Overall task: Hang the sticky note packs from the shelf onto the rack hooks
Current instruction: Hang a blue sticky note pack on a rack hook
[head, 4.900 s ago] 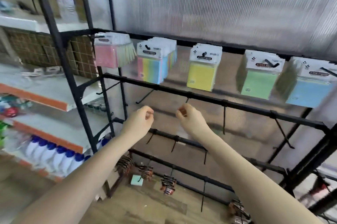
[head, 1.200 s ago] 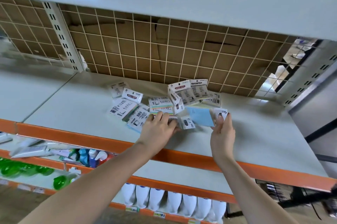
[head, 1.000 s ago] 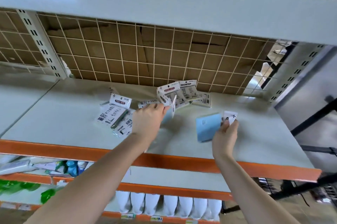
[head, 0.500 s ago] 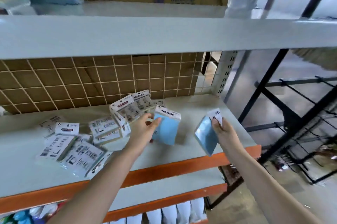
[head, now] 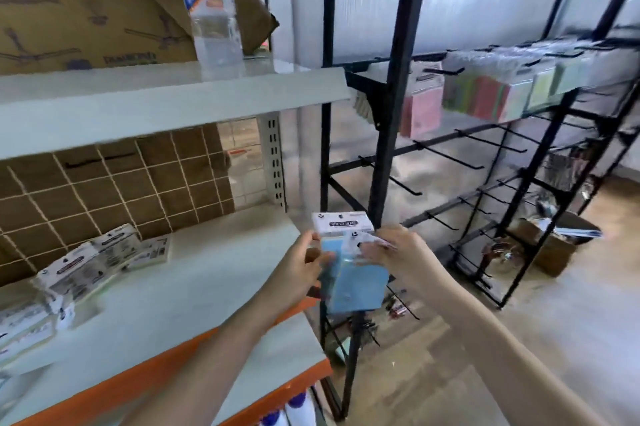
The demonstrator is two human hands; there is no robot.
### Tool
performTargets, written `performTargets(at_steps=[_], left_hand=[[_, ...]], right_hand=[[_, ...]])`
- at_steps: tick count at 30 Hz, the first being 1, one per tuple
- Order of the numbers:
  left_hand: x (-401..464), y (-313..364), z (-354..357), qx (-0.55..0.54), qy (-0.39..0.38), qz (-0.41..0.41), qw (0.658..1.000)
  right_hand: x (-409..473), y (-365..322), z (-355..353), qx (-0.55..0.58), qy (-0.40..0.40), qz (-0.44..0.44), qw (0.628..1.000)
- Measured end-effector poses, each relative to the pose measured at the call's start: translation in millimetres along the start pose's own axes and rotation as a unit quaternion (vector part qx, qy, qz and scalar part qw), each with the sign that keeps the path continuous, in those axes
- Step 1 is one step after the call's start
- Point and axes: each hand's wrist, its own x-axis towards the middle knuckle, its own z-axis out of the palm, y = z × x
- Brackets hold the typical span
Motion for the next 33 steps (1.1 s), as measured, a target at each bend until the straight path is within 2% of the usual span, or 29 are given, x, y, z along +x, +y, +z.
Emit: performTargets(at_steps=[2,4,8,10,13,17,19,21,26,33], left_hand=[[9.0,10.4,34.5,0.002,-0.025,-0.003,1.000],[18.9,18.3,67.9,0.017,-0.047,0.008,0.999],[38.6,34.2,133.9,0.035,-0.103,0.018,0.994],[48.4,45.3,161.3,0.019,-0.126,0.001,0.992],[59.5,62.5,193.7,-0.065,-0.152,-0.020,0.986],[79.4,82.2,232.4,-0.104,-0.165,0.008,0.981],[92.7,89.3,255.7,-0.133,-0.144,0.011,0.981],[109.5,95.4,278.2,-0.137,-0.118,0.019,0.983],[165.8,98.6,331.4,-0.192,-0.108,0.039,0.975],[250.3,117.2,391.3,-0.182,-0.108,0.089,0.973]], right_hand=[[-5.4,16.5,-32.3,-0.056,0.050,-0.037,0.997],[-12.9,27.4,-67.6,-0.058,0.086,-0.059,0.993],[-29.5,39.9,-135.4,0.026,0.029,0.006,0.999],[-35.0,44.7,-164.1,0.064,0.047,0.033,0.996],[-38.7,48.9,-199.7,0.048,0.080,0.050,0.994],[-46.0,55.5,-230.9,0.031,0.091,0.026,0.995],[-45.9,60.5,-240.5,0.045,0.105,0.015,0.993],[-42.8,68.1,-252.8,0.077,0.140,-0.001,0.987],[-28.2,102.3,-305.9,0.042,0.231,-0.026,0.972],[24.9,137.3,-396.6,-0.012,0.243,-0.020,0.970]])
